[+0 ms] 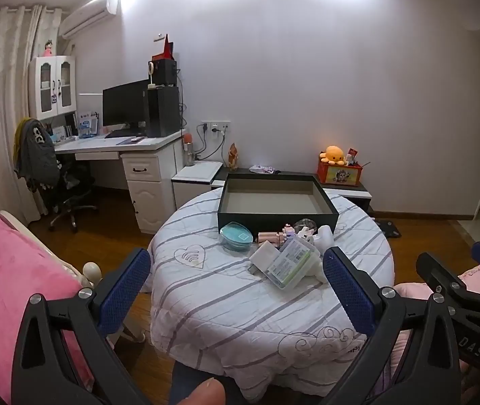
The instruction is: Organize rigid objects
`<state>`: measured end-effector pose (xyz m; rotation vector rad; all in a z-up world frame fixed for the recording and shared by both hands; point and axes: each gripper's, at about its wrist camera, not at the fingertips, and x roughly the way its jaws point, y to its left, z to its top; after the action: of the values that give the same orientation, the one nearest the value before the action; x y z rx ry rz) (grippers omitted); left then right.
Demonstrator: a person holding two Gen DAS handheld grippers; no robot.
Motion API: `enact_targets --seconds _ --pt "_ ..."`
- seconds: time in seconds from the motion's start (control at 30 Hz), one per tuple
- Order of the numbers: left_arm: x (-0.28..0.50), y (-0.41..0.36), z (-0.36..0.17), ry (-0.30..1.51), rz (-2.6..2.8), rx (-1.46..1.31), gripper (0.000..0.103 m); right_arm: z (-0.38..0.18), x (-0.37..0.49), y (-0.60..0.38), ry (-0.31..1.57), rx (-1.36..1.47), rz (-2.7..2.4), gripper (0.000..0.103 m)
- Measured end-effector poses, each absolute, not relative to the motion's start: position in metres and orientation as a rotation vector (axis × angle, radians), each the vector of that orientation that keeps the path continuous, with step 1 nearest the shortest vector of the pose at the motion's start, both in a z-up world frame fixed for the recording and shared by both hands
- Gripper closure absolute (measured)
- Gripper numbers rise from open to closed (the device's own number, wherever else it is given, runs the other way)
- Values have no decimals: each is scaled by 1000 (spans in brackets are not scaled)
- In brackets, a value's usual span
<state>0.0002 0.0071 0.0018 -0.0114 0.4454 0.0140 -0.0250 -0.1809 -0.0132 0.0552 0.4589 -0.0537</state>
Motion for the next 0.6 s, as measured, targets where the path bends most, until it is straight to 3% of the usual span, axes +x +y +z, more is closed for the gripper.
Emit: enact_targets --seconds 0.6 --pt "-1 7 2 446 7 -17 0 -16 -22 -180 463 52 -60 0"
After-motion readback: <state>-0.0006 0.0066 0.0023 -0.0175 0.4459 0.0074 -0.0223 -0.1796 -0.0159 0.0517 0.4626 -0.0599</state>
